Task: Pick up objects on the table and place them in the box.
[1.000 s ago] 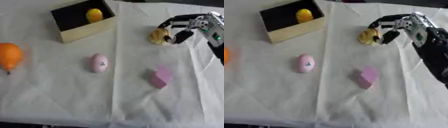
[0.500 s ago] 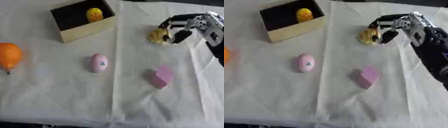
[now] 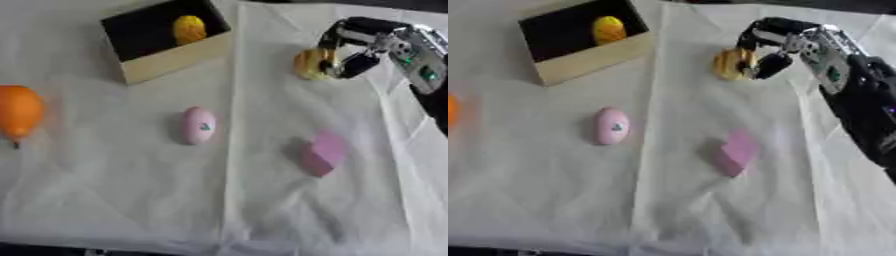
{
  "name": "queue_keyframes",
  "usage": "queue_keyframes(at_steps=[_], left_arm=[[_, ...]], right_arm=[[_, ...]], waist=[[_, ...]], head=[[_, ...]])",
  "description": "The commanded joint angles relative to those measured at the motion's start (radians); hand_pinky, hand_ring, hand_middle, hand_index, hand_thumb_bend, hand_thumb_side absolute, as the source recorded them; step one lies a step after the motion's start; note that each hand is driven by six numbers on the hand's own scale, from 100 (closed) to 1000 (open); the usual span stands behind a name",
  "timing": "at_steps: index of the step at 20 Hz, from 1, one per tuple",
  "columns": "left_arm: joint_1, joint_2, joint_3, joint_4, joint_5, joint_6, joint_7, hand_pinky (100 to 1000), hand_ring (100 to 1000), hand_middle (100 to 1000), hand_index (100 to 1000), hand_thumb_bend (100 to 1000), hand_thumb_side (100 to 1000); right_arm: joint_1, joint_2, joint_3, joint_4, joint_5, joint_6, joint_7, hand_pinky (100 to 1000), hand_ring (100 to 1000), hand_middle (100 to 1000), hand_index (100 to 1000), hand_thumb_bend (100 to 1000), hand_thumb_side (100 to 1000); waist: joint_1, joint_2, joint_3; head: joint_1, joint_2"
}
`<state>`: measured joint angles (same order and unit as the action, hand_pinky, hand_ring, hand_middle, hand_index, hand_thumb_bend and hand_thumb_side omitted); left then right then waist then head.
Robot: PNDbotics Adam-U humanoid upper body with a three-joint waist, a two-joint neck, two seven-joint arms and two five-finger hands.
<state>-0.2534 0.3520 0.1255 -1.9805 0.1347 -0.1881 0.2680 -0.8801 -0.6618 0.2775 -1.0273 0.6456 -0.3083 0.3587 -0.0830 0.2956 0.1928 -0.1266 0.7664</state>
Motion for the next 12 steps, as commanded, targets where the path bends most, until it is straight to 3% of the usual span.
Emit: queue_keyframes(at_steps=[1,7,12], left_arm=[[-0.006,0.015,0.002,-0.019,0.001,0.001,-0.003,805,761,755,843,100,637],[-0.005,0.016,-0.001,-0.019,0.002,0.001,-0.006,805,762,756,843,100,634],[-0.014,0.013,-0.01,-0.019,0.006,-0.001,-0.015,806,763,757,843,100,630]], right_arm=[[-0.036,-0.05,-0.025,-0.068,-0.029,0.003,-0.004,724,686,466,650,100,202],[-0.173,0.008,-0.012,-0.145,-0.082,0.039,0.054,726,683,464,652,100,176],[-0.335,0.181,0.035,-0.104,-0.031,0.06,0.104,726,685,470,653,100,182]], waist=[[-0.008,-0.013,-0.001],[-0.007,-0.024,0.001],[-0.004,-0.031,0.008]], head=[[0.0,0.004],[-0.01,0.004],[-0.035,0.004]])
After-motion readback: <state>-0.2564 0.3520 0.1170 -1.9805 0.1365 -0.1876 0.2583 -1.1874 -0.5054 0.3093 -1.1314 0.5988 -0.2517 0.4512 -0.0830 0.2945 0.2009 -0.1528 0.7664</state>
